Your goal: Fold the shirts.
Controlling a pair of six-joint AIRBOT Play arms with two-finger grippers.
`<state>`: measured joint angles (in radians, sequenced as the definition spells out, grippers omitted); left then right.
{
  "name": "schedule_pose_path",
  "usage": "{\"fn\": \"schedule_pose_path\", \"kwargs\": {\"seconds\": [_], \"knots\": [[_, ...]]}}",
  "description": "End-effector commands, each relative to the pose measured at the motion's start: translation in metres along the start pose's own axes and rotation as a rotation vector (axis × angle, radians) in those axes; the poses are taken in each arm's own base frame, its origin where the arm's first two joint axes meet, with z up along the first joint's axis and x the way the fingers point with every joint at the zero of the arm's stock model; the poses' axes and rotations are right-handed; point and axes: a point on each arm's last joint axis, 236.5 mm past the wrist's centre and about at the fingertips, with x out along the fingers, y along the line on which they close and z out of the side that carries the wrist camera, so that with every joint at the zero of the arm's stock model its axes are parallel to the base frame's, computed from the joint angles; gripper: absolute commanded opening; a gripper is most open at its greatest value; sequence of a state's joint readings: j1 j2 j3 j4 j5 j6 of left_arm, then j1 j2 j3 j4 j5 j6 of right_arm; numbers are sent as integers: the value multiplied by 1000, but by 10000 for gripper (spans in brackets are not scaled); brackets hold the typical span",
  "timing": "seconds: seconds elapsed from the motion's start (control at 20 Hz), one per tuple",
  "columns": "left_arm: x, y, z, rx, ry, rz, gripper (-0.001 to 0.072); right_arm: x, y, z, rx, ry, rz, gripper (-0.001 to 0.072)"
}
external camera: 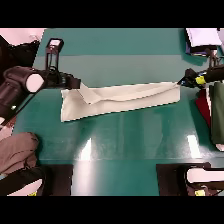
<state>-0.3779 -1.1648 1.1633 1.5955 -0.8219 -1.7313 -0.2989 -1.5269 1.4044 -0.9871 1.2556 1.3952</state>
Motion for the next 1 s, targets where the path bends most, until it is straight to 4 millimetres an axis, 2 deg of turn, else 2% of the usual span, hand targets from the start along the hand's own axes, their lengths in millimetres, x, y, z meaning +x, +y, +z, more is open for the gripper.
{"fn": "schedule_pose_path", "kwargs": {"seconds": [0.0,0.2,0.4,0.55,0.75,0.85,0.9,0.95], "knots": [[29,4,-2,6,9,7,28,33,-1,10,-7,16,0,14],[35,19,-1,-34,12,27,28,60,-2,3,-16,73,-8,15],[32,42,-22,-79,106,64,29,58,-14,8,7,56,-33,16],[31,39,-29,-72,139,42,29,56,-18,7,20,61,-34,17],[26,16,-52,-82,240,-49,29,55,-18,3,22,77,-32,37],[22,16,-68,-81,312,-50,33,55,-18,3,22,77,-32,397],[19,16,-76,-74,346,-48,252,55,-18,3,22,77,-32,513],[17,19,-81,-67,369,-39,525,55,-18,3,22,77,-32,518]]}}
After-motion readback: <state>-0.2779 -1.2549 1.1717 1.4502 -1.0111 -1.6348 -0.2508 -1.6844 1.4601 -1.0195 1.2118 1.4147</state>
